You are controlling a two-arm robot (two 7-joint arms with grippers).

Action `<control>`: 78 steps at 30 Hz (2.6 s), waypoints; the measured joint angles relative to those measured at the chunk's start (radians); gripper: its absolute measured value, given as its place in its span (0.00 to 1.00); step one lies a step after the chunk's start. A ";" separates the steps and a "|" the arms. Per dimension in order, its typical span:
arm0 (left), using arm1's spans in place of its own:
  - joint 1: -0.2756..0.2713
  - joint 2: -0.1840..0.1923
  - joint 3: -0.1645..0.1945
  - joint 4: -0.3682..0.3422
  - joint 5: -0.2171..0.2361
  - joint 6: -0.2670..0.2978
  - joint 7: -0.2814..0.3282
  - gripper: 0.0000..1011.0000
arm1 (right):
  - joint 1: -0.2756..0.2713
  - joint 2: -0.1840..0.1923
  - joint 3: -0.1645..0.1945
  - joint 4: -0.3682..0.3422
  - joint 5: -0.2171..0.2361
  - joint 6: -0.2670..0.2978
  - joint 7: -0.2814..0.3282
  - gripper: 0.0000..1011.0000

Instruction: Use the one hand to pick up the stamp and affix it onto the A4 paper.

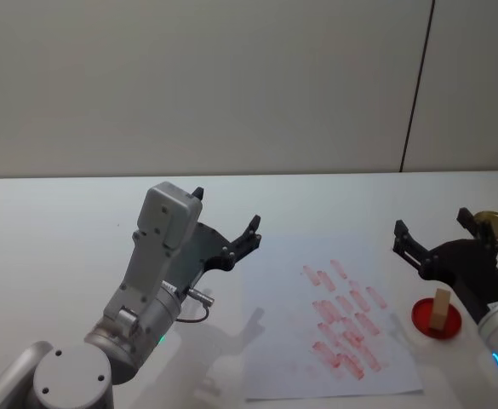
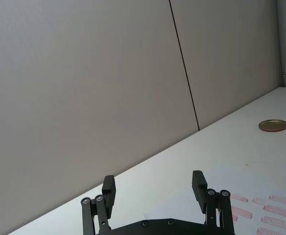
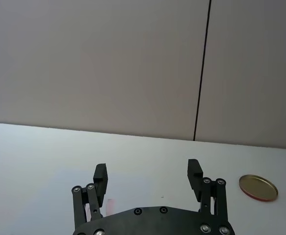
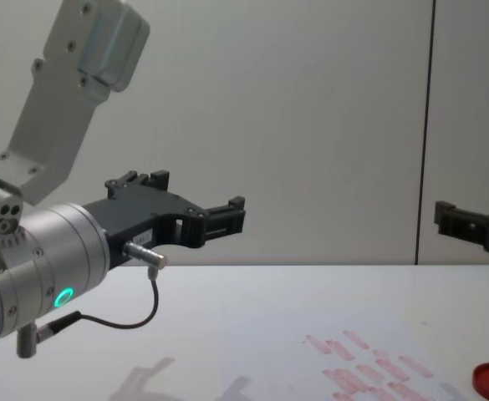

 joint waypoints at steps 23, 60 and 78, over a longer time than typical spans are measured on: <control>0.000 0.000 0.000 0.000 0.000 0.000 0.000 0.98 | -0.021 -0.100 -0.030 -0.054 0.046 0.234 -0.211 0.99; 0.000 0.000 0.000 0.000 0.000 0.000 0.000 0.98 | -0.034 -0.184 -0.024 -0.001 0.058 0.357 -0.352 0.99; 0.000 0.000 0.000 0.000 0.000 0.000 0.000 0.98 | -0.031 -0.215 -0.017 0.015 0.028 0.392 -0.400 0.50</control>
